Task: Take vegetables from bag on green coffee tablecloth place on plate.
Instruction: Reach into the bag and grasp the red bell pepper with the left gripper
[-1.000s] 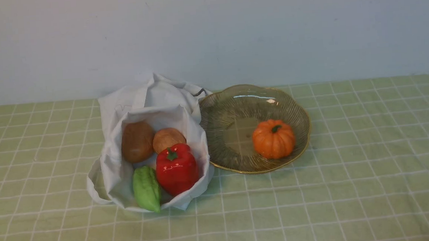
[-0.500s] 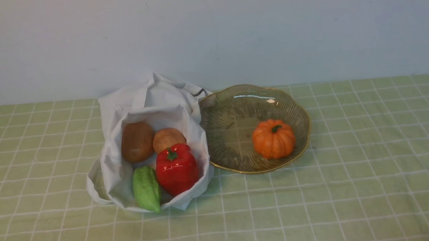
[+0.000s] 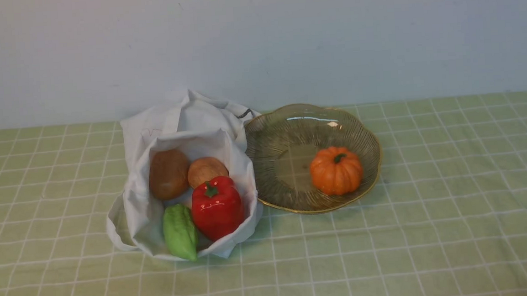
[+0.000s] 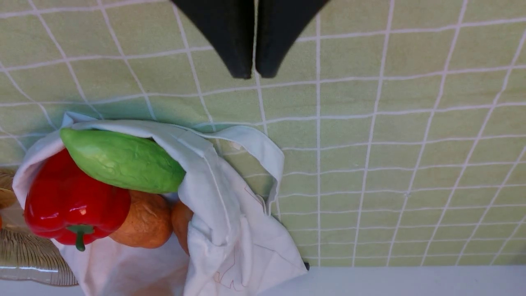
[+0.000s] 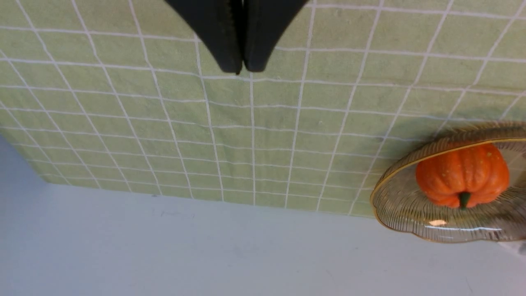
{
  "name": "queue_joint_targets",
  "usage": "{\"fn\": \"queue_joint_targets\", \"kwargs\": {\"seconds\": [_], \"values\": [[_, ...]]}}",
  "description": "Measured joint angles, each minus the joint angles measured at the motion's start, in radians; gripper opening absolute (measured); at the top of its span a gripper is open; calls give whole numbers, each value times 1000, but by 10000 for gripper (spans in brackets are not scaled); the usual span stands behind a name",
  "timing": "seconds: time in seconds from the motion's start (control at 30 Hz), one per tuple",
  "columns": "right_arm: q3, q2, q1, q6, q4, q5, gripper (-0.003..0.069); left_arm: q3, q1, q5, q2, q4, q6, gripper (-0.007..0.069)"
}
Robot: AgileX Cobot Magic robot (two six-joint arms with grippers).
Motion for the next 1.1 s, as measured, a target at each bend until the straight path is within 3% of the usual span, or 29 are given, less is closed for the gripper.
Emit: {"fn": "queue_joint_targets", "kwargs": {"seconds": [0.1, 0.2, 0.23, 0.27, 0.3, 0.43, 0.73, 0.9, 1.1], "values": [[0, 0, 0, 0, 0, 0, -15, 0, 0, 0, 0, -65, -52, -4], [0, 0, 0, 0, 0, 0, -15, 0, 0, 1, 0, -267, -196, -4], [0, 0, 0, 0, 0, 0, -15, 0, 0, 3, 0, -402, -282, -4], [0, 0, 0, 0, 0, 0, -15, 0, 0, 3, 0, -402, -294, -4], [0, 0, 0, 0, 0, 0, -15, 0, 0, 5, 0, -554, -369, -4], [0, 0, 0, 0, 0, 0, -15, 0, 0, 4, 0, -782, -445, -4], [0, 0, 0, 0, 0, 0, -15, 0, 0, -91, 0, -848, -430, -4], [0, 0, 0, 0, 0, 0, -15, -23, 0, -49, 0, -847, -303, -4], [0, 0, 0, 0, 0, 0, -15, -270, 0, 147, 161, -776, -117, -4]]}}
